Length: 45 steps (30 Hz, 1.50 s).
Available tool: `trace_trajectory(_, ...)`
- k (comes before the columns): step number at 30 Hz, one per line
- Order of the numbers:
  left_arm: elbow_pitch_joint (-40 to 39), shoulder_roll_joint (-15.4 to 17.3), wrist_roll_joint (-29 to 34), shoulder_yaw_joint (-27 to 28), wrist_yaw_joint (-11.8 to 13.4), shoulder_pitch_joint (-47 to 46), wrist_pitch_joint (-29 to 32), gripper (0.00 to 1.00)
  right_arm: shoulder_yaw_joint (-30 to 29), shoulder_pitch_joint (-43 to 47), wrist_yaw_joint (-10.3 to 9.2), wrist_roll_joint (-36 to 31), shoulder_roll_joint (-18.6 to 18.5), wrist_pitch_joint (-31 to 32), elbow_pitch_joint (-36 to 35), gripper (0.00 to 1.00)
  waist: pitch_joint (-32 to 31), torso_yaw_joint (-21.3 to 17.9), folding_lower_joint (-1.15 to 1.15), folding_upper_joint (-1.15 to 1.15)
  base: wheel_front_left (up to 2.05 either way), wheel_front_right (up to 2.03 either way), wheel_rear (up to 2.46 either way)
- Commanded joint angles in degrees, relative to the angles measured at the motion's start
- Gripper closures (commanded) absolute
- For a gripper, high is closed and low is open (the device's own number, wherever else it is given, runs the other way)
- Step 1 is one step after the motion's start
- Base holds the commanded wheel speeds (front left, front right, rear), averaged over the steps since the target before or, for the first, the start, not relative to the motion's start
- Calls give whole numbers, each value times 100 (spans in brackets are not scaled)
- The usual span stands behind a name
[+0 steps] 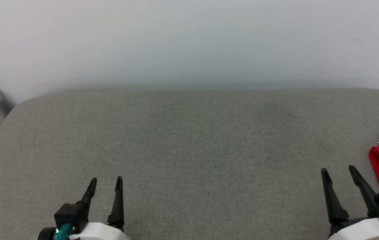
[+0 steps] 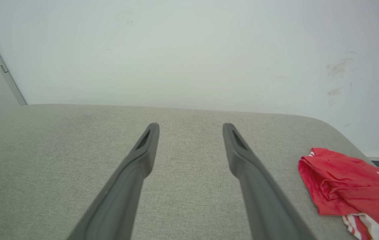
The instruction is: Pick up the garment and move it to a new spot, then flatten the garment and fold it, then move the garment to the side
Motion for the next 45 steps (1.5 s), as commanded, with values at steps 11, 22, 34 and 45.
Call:
trace_trajectory(11, 61, -2, -52, 92, 35, -9, -32, 0, 113, -59, -3, 81, -12, 6, -3, 0, 2, -41, 1, 0, 0, 0, 0)
trace_trajectory(22, 162, -104, -368, 159, -60, 9, 113, 100, 137, -24, 0, 521, -8, 7, 203, 100, 14, -58, 1, 0, 0, 0, 0)
trace_trajectory(34, 239, -262, -1425, 485, -297, -132, 436, 100, 111, -297, 0, 1893, -14, 60, 571, 100, 34, -52, 1, 0, 0, 0, 0)
trace_trajectory(45, 287, -393, -2263, 746, -488, -241, 696, 100, 84, -495, -1, 2964, 1, 101, 849, 100, 53, -47, 1, 0, 0, 0, 0)
